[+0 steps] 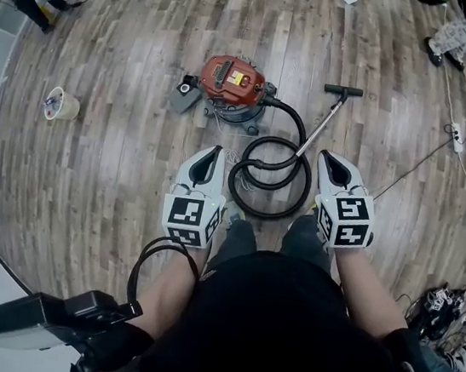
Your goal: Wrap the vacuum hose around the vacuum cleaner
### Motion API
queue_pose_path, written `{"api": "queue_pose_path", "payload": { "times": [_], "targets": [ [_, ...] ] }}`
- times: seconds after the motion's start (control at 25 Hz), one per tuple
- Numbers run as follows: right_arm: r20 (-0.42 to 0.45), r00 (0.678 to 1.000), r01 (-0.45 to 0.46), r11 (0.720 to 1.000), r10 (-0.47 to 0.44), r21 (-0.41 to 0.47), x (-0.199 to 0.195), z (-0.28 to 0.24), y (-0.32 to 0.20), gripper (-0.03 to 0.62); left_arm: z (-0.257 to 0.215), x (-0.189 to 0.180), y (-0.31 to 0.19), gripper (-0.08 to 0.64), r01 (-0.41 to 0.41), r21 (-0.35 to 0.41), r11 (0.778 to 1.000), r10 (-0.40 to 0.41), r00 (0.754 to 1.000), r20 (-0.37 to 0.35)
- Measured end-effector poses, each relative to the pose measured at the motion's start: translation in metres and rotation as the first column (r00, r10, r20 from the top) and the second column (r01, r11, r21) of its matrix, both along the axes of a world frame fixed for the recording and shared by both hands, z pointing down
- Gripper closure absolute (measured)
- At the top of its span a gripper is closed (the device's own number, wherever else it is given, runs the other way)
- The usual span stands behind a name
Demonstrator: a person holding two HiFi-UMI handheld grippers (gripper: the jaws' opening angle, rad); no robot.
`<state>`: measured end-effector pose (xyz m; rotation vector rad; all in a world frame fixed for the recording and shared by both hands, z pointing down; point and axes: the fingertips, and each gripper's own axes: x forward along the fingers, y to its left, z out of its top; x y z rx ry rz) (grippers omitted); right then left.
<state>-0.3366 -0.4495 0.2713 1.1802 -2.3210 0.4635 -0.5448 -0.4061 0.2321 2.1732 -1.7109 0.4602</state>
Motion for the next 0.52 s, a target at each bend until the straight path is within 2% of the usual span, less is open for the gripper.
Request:
{"api": "queue_pose_path", "payload": {
  "times": [0.24, 0.52],
  "targets": [
    [-0.009, 1.000, 0.021, 1.000, -0.021, -0.023, -0.009, 0.014, 0.009, 0.571, 0.009, 0.019, 0.006, 0.554, -0.041, -0.014, 0.999, 0.041, 0.999, -0.007],
    [-0.005, 1.000, 0.011, 1.000, -0.011, -0.022, -0.006, 0.013, 0.007, 0.572, 0.016, 0.015, 0.009, 0.554, -0.035, -0.033, 0.999, 0.035, 0.999, -0.013]
  ]
}}
